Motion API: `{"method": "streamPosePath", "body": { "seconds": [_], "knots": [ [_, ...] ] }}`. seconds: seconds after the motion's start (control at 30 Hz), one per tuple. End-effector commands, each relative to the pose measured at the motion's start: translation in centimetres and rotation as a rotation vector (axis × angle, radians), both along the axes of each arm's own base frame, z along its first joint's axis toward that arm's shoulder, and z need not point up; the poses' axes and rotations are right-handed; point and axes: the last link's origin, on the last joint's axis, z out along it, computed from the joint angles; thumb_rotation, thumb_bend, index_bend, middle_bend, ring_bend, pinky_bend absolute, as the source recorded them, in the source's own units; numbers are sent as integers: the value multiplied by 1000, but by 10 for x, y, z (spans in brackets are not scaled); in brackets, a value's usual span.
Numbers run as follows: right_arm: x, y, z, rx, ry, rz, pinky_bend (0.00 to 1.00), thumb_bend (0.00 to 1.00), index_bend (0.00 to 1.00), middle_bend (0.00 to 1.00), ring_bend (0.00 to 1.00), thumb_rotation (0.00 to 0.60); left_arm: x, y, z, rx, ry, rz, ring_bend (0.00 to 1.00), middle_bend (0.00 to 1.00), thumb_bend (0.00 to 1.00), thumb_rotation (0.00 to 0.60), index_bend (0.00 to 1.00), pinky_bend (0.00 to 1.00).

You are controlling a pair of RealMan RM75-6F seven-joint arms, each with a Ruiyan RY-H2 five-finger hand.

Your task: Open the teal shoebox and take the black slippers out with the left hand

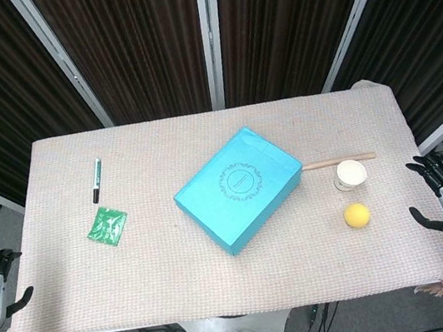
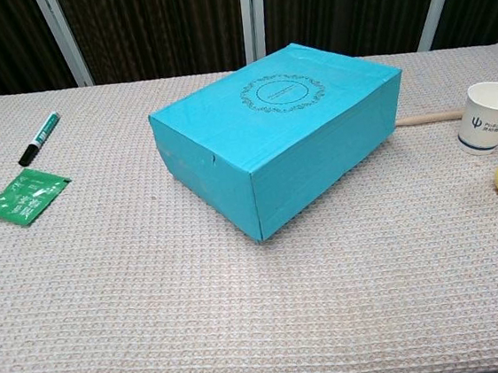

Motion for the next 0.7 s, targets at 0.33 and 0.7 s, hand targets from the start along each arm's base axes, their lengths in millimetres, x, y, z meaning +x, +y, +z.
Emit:
{"method": "streamPosePath", "body": {
  "seconds": [0.33,0.7],
  "knots": [
    [4,-9,-5,33,0,16,10,224,150,94,0,600,3,1,-1,-2,-37,-13,100,195,204,600,254,79],
    [45,-90,-36,207,-50,40,33,212,124,62,0,600,5,2,-1,-1,-57,-36,100,195,204,600,254,79]
  ]
}}
